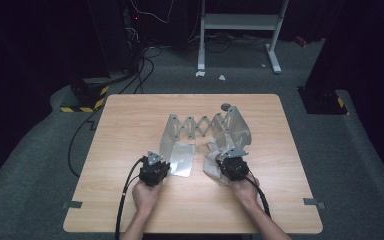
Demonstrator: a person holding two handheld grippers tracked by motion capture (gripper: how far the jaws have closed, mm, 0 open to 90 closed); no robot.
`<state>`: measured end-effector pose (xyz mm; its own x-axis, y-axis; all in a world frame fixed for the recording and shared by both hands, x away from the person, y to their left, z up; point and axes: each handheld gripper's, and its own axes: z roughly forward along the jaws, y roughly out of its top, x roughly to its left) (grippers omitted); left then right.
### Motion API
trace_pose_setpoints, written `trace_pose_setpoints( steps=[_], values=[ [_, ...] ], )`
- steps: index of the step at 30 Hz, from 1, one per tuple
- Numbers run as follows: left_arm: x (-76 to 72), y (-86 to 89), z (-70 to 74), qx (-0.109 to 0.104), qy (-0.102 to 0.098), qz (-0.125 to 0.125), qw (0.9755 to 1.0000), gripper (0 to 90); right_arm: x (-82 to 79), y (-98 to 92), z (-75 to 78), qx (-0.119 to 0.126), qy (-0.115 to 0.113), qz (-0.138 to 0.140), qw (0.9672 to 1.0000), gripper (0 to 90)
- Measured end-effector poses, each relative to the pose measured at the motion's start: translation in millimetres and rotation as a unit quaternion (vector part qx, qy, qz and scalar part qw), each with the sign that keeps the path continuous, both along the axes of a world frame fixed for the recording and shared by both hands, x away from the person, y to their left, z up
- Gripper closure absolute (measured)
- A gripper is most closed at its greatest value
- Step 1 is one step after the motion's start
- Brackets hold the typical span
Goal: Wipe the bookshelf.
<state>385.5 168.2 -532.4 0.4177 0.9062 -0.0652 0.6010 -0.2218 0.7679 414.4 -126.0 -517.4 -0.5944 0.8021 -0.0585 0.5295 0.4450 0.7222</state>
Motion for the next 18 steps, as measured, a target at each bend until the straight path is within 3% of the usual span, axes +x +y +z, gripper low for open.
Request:
trace_pose_setpoints(
  steps=[9, 18],
  values=[
    [-0.1, 0.0, 0.0, -0.001, 0.001, 0.000, 1.0000, 81.7, 10.0, 27.6, 20.6, 0.040, -0.002, 0.021, 0.9990, 83.2],
    [0.0, 0.1, 0.0, 0.000, 0.000, -0.001, 1.0000, 81.7, 25.3, 42.9, 35.4, 0.061, 0.007, 0.032, 0.9976, 83.6]
  ],
)
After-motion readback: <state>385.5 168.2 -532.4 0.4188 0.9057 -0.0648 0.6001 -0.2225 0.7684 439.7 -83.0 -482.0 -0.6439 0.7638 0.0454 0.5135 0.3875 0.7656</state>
